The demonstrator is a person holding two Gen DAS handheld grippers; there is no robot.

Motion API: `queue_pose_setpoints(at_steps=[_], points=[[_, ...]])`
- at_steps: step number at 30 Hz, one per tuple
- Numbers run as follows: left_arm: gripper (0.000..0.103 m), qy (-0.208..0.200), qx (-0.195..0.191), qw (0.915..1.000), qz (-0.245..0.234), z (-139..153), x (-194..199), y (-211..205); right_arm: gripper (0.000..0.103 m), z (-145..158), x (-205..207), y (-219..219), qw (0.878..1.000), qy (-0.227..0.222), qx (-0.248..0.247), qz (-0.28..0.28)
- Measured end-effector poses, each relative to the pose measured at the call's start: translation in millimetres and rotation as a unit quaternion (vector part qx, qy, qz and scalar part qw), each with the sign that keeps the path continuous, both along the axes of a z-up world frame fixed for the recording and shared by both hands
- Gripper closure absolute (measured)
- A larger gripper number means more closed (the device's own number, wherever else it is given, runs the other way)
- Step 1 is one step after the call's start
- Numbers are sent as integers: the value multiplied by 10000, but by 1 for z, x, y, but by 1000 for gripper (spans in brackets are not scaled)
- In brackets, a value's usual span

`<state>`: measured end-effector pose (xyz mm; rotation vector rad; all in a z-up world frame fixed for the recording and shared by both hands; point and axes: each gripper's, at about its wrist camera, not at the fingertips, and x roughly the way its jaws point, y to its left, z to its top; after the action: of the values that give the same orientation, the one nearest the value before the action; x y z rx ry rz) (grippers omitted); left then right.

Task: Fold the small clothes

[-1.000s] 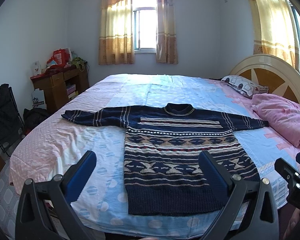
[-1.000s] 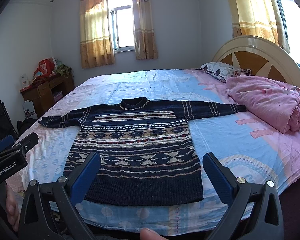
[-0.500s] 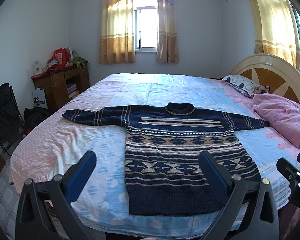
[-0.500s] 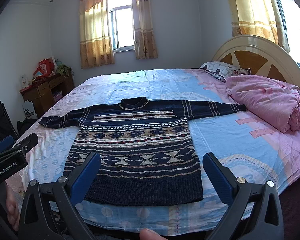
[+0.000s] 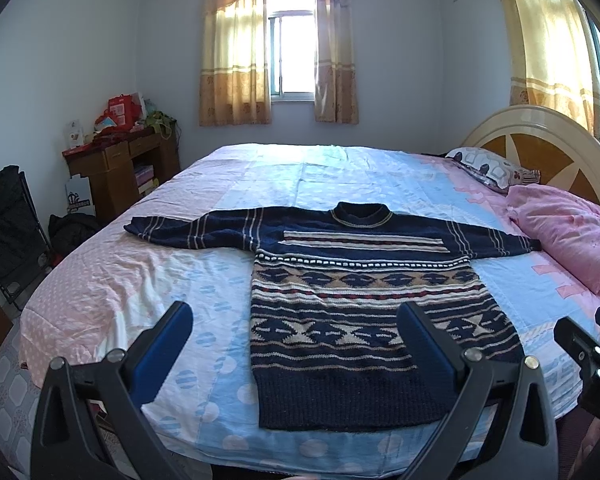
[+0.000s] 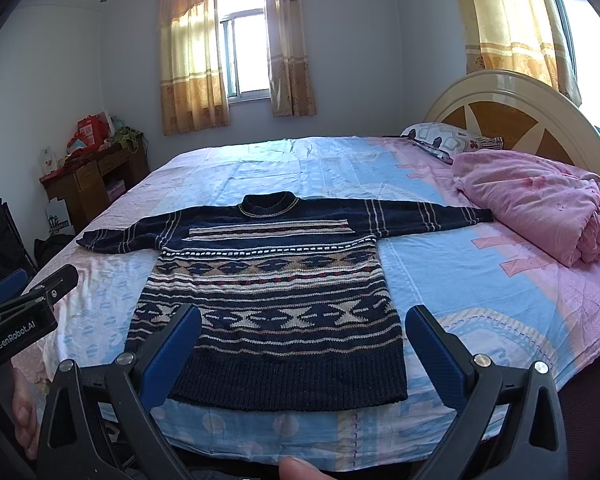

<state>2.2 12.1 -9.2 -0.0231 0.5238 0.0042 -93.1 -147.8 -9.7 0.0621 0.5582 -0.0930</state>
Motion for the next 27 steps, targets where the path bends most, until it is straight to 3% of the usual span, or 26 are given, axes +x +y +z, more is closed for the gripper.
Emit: queue_pose_setpoints(at_steps=[18, 27], points=[[0, 87, 63, 9999, 10, -14, 4, 6, 1, -9, 6, 2, 9999, 122, -29, -7], [0, 214, 425, 9988, 65, -18, 31, 1, 1, -23, 33, -10, 9991, 259, -264, -211]])
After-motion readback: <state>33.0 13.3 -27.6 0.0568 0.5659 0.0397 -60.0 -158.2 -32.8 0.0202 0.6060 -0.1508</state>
